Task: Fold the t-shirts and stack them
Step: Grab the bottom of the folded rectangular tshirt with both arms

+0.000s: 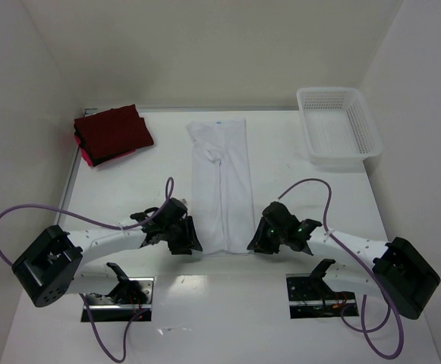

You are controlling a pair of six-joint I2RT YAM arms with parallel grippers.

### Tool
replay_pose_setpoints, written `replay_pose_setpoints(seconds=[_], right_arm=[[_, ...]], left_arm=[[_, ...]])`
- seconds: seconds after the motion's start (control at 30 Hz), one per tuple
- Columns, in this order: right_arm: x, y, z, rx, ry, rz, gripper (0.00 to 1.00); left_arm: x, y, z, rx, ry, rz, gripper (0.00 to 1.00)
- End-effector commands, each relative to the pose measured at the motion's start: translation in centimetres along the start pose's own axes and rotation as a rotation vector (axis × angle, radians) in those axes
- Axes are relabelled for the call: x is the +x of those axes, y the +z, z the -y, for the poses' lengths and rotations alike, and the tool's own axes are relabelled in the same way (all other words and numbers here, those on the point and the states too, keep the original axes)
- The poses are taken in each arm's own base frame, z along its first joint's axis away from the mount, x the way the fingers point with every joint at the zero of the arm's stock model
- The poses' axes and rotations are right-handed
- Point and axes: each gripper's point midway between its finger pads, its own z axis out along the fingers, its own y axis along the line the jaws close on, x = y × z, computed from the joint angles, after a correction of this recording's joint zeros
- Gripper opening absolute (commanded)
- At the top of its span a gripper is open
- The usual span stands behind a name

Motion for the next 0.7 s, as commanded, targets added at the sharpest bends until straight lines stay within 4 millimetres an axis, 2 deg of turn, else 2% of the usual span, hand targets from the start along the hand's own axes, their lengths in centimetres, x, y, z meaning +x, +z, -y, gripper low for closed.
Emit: replay_pose_setpoints(seconds=[0.0, 0.03, 0.1, 0.3, 0.43, 0.5, 0.53, 0.57, 0.6, 0.67], right_arm=[[-0.9, -0.2, -1.3, -0.025, -0.015, 0.039, 0.27], [-0.9, -0.2, -1.3, -0.025, -0.015, 0.039, 0.25], [-0.9, -0.2, -1.3, -0.025, -0.015, 0.039, 0.21], [-1.2, -0.3, -1.9, -0.033, -0.027, 0.043, 0.11], [-1.8, -0.5, -2.6, -0.048, -0.038, 0.062, 0.04], [-2.2, -0.9, -2.8, -0.036, -0.046, 0.077, 0.0], [-2.9, -1.5, -3.8, -0.056, -0.06, 0.101, 0.0], [-3.3, -1.7, -4.0, -0.051, -0.06, 0.117, 0.0], [-4.1, -2.2, -5.2, -0.073, -0.074, 0.141, 0.0], [-4.9, -2.6, -5.6, -0.063, -0.095, 0.16, 0.0]], left_arm=[[1.7, 0.5, -3.6, -0.127, -0.01, -0.054, 0.49], [1.7, 0.6, -3.7, -0.129, -0.011, -0.056, 0.45], [1.6, 0.7, -3.6, -0.127, -0.01, -0.054, 0.29], [1.5, 0.8, -3.4, -0.127, -0.01, -0.054, 0.0], [1.1, 0.4, -3.2, -0.127, 0.001, -0.041, 0.0], [0.4, -0.5, -2.0, -0.108, 0.016, -0.017, 0.0], [0.1, -1.1, -1.9, -0.114, 0.029, -0.002, 0.0], [-0.3, -1.5, -1.6, -0.115, 0.047, 0.012, 0.0], [-1.4, -2.2, -0.3, -0.098, 0.064, 0.044, 0.0], [-2.6, -3.3, 0.4, -0.112, 0.115, 0.09, 0.0]])
